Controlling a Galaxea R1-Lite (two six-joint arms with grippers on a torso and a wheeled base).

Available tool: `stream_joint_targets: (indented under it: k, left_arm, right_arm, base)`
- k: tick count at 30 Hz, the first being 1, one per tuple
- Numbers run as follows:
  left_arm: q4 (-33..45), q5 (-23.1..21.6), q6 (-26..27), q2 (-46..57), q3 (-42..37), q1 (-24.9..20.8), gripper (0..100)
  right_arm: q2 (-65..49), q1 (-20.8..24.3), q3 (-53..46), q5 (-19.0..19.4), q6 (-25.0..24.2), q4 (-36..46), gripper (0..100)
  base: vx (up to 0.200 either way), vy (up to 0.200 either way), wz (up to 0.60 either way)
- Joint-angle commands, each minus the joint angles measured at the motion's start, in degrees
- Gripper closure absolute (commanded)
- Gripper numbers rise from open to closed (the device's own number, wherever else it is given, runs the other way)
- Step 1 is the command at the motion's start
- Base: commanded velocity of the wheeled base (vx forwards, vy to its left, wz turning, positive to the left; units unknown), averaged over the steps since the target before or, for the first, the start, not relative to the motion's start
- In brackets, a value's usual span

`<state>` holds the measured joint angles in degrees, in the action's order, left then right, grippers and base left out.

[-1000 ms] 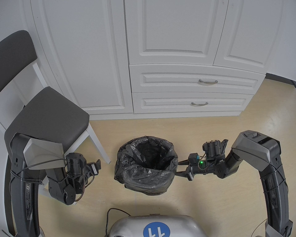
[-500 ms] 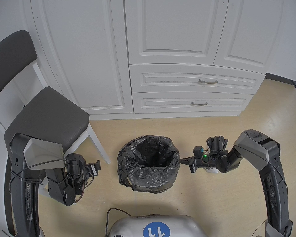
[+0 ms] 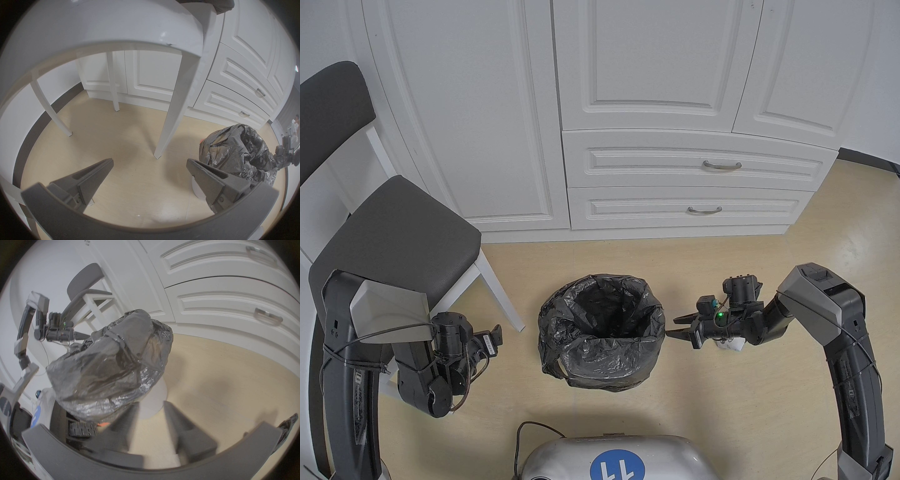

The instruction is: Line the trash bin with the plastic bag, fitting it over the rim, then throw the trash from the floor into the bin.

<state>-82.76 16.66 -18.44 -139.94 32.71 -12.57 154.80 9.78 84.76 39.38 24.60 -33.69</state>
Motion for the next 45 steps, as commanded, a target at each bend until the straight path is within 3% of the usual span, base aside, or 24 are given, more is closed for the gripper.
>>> stream_joint_targets:
  k: [1,13,19,42,43,45]
  left_arm:
    - [-1.79,0.03,0.16,-0.95,-0.54,0.18,0]
    - [-2.14,0.03,0.25,-1.04,-0.89,0.18,0]
    - [-2.23,0.03,0.25,-1.13,-0.98,0.26,0]
    - [-4.95,0.03,2.27,-2.71,-1.15,0.26,0]
    - [-4.95,0.03,2.27,-2.8,-1.15,0.26,0]
    - [-4.95,0.03,2.27,-2.71,-1.07,0.26,0]
  right_arm:
    - [-1.95,0.42,-3.02,0.09,3.52,0.21,0]
    - [-1.95,3.67,-2.94,0.88,14.51,0.21,0]
    - [-2.66,3.76,-3.73,3.16,15.13,-0.14,0]
    - [-5.12,7.63,-11.37,3.34,16.88,-5.42,0]
    - [-5.12,7.63,-11.46,3.34,16.88,-5.42,100]
    - [-5.03,7.63,-11.37,3.34,16.88,-5.42,100]
  base:
    - [0.0,0.0,0.0]
    - [0.0,0.0,0.0]
    - [0.0,0.0,0.0]
    - [0.0,0.0,0.0]
    - [0.0,0.0,0.0]
    - [0.0,0.0,0.0]
